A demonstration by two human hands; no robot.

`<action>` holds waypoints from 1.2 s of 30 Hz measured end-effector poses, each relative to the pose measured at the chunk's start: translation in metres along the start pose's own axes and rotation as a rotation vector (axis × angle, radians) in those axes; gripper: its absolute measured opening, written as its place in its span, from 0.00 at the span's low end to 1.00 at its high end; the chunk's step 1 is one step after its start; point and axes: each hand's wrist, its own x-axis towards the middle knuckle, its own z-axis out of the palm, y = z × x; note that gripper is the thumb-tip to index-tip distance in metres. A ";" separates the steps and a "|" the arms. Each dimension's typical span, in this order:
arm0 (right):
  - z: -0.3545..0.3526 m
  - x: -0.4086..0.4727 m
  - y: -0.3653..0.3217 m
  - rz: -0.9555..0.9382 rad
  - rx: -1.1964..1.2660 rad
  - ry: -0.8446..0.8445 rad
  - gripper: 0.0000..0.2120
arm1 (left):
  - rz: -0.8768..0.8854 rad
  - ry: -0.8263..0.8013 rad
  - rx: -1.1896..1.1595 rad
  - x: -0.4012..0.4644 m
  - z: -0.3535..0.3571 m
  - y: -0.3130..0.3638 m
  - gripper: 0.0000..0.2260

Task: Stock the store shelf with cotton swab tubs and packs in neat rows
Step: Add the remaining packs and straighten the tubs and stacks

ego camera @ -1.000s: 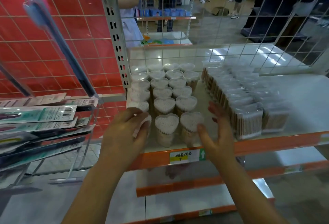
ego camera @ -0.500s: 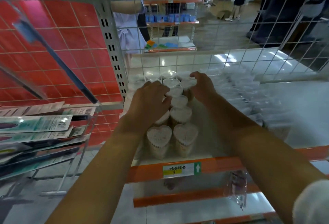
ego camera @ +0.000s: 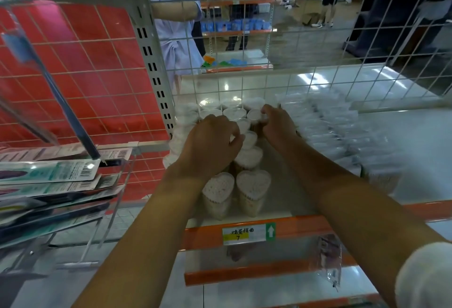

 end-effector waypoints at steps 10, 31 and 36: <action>-0.028 -0.022 -0.016 -0.014 -0.043 0.064 0.17 | -0.102 -0.028 -0.125 -0.025 -0.028 0.004 0.09; -0.087 -0.165 -0.100 -0.204 0.606 0.157 0.23 | -0.268 -0.091 -0.826 -0.097 -0.050 0.006 0.31; -0.090 -0.180 -0.110 -0.193 0.718 0.160 0.21 | -0.312 -0.013 -1.212 -0.117 -0.052 0.017 0.24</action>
